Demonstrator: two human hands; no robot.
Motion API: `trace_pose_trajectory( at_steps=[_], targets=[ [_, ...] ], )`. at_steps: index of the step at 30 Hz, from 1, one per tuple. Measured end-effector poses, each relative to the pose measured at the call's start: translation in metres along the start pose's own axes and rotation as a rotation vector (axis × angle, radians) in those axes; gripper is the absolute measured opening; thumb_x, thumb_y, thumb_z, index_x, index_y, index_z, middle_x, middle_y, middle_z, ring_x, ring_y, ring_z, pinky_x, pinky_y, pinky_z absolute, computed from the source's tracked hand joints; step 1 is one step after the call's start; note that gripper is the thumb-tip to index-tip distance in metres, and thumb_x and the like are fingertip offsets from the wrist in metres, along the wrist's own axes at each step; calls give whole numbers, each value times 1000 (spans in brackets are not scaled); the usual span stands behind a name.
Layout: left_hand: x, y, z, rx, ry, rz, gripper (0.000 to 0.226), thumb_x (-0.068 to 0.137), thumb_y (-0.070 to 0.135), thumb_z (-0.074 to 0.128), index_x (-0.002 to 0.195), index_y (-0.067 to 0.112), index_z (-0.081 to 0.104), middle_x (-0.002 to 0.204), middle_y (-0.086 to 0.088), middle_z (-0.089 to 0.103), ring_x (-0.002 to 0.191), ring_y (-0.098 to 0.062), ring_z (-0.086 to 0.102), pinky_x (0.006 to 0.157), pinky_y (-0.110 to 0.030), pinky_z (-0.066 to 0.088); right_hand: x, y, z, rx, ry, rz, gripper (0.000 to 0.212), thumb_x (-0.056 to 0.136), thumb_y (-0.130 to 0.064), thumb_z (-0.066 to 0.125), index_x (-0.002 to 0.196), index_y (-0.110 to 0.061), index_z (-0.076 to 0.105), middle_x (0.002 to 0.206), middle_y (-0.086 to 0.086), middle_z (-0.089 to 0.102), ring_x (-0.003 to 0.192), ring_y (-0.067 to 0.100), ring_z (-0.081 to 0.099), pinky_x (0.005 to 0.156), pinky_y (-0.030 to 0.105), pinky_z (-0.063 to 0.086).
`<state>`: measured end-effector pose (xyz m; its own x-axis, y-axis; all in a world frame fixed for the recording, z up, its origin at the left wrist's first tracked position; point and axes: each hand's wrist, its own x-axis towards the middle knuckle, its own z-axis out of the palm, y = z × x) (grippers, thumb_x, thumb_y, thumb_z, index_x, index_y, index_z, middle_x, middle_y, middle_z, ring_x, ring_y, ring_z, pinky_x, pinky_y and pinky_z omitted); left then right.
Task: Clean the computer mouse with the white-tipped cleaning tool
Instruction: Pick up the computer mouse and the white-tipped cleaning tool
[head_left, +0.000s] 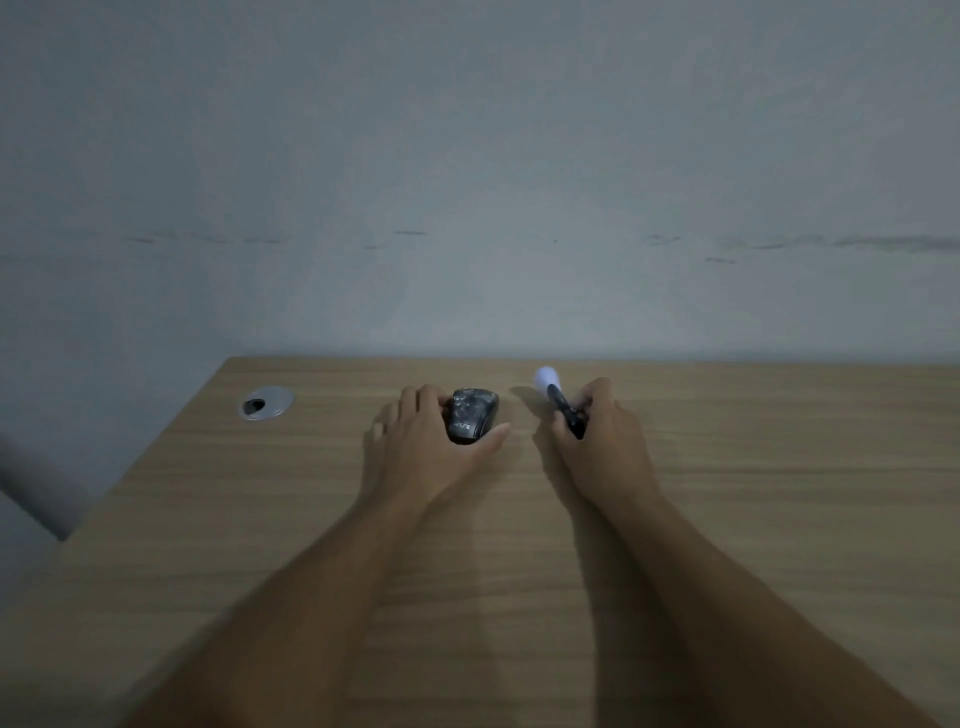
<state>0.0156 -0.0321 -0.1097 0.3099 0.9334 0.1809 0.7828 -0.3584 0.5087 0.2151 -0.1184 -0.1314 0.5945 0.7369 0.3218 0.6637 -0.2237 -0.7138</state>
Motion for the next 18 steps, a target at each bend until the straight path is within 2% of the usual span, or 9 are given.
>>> trace_pose_trajectory(
  at_steps=[4,8,10,12,15,18],
  targets=[
    [16,0,6,27,-25,40,74,71,93,52,122,39,55,125,15,58,130,-20,59,112,-46,45,15,4,4,17,-5,-61,18,106,-30,68,107,-16,56,95,2,68,81,24,60,67,34,37],
    [26,-4,8,5,-39,62,64,73,84,57,121,42,55,123,18,56,128,-18,59,111,-46,45,28,5,7,67,64,-63,18,106,-35,70,108,-18,65,94,-2,72,81,19,64,70,28,44],
    [27,-6,10,0,-30,72,64,75,85,60,123,42,56,124,18,55,129,-17,58,112,-45,44,33,5,6,83,79,-37,17,104,-34,73,109,-18,68,89,-8,70,74,11,64,64,11,42],
    [28,-7,12,-12,-19,77,67,75,87,62,124,42,58,125,17,55,131,-17,58,113,-45,43,38,3,6,109,85,-10,16,102,-32,76,107,-18,69,82,-14,67,69,-3,62,63,5,42],
    [29,-9,11,-32,-2,91,67,76,88,64,124,41,61,125,17,56,128,-17,59,113,-45,44,42,-1,3,153,103,-6,15,100,-34,80,100,-22,70,75,-15,65,68,-11,61,61,3,40],
    [29,-12,9,-72,10,94,66,76,87,64,123,42,66,120,19,59,122,-17,61,110,-45,48,40,-5,-2,217,117,-17,12,100,-36,79,103,-26,73,72,-15,64,65,-10,59,61,4,40]
  ],
)
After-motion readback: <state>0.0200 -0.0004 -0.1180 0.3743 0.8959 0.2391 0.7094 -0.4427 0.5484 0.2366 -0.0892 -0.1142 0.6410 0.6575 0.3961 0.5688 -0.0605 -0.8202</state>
